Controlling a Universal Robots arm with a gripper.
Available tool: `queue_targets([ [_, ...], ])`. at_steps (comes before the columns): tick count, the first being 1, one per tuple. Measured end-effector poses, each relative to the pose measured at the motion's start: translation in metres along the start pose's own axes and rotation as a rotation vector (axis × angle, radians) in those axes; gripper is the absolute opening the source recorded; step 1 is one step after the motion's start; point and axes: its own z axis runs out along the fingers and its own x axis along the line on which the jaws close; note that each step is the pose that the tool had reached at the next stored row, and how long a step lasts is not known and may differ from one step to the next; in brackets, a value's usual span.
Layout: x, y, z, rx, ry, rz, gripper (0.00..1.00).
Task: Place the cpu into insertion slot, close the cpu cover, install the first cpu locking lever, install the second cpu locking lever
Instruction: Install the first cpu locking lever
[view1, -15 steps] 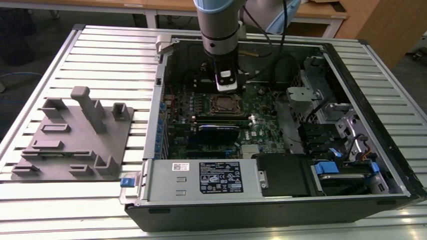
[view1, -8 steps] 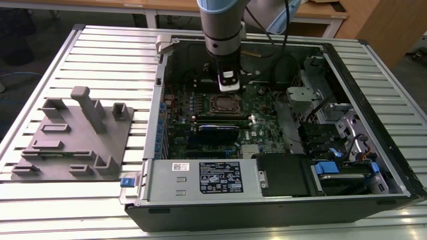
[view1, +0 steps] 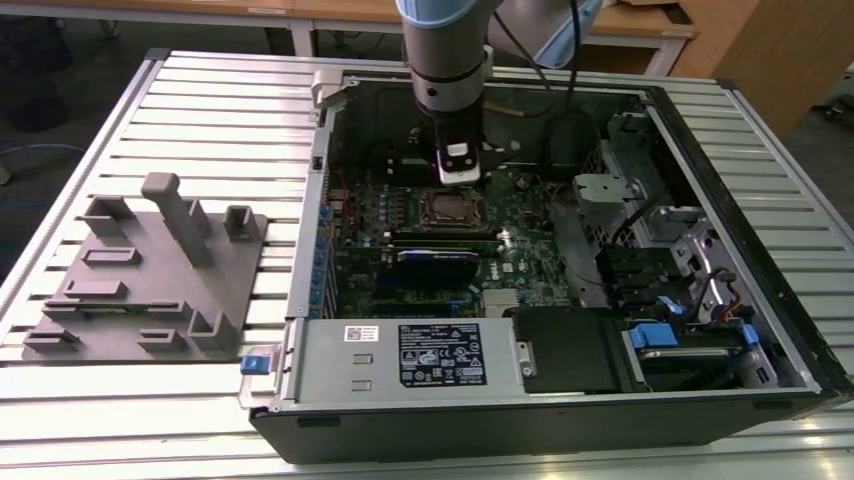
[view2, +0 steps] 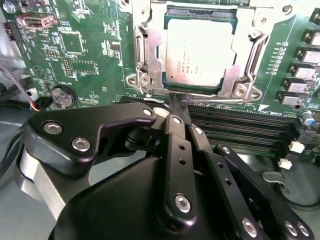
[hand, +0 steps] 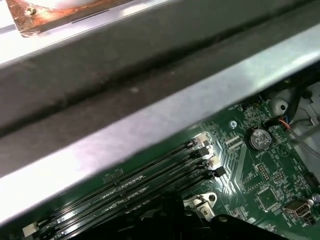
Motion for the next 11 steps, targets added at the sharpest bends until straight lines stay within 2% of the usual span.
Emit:
queue_targets([
  [5, -0.002, 0.0009, 0.0011, 0.0102, -0.0076, 0.01, 0.11],
  [8, -0.0022, 0.001, 0.0011, 0.0115, -0.0084, 0.011, 0.11],
  [11, -0.0025, 0.0017, -0.0017, 0.0113, -0.0085, 0.011, 0.11],
])
